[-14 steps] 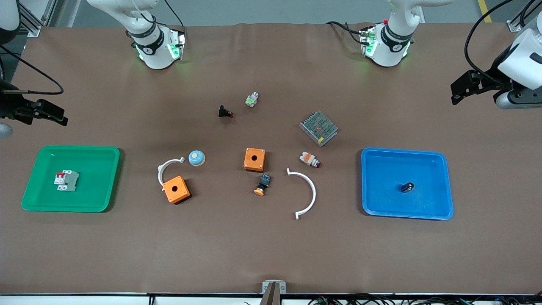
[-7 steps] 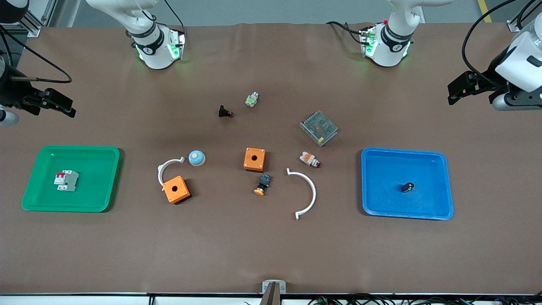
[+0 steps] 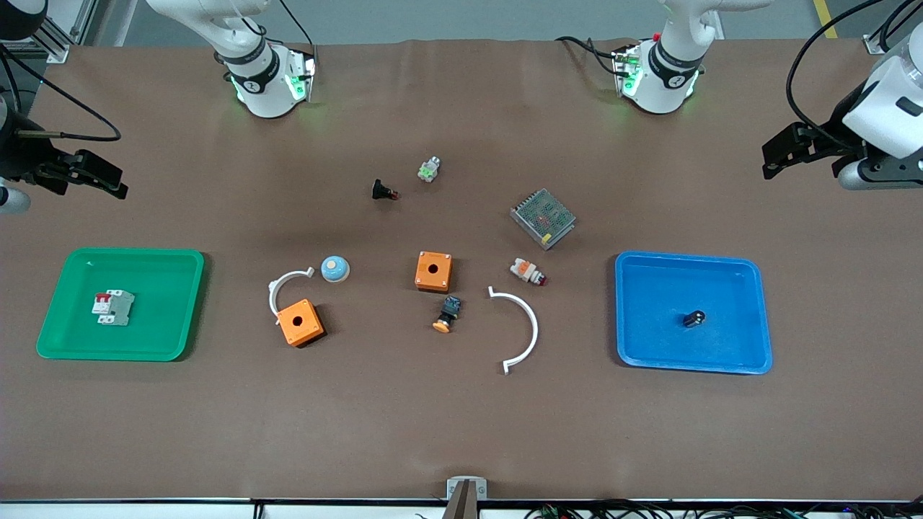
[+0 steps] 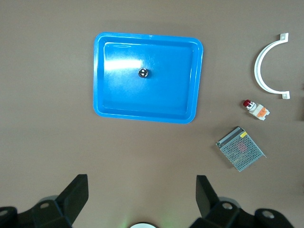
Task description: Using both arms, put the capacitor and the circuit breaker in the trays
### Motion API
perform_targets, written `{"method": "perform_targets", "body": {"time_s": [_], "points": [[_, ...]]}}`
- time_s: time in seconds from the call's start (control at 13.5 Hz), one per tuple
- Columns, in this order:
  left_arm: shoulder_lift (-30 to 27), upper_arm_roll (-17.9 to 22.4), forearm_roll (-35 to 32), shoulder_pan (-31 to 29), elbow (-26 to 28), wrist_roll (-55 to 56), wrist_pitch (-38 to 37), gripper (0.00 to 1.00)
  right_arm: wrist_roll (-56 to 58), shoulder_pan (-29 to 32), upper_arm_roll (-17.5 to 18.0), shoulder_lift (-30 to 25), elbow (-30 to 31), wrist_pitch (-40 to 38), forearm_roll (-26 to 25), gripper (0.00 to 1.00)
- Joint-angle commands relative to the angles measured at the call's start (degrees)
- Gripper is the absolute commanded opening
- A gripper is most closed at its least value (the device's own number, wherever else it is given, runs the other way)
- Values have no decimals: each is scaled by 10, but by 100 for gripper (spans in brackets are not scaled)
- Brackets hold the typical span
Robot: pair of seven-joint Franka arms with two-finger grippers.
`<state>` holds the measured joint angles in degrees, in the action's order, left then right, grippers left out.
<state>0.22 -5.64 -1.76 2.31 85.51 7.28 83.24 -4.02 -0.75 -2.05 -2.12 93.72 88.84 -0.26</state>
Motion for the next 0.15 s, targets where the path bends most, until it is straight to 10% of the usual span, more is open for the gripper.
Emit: {"method": "perform_targets", "body": {"time_s": [0.0,0.07], "points": [[2,1,5,-2,-7,-1,3,100,-6,27,24,-17,16,3,9,98],[2,1,5,-1,-9,-1,3,100,-6,23,23,-17,16,3,9,98]]}}
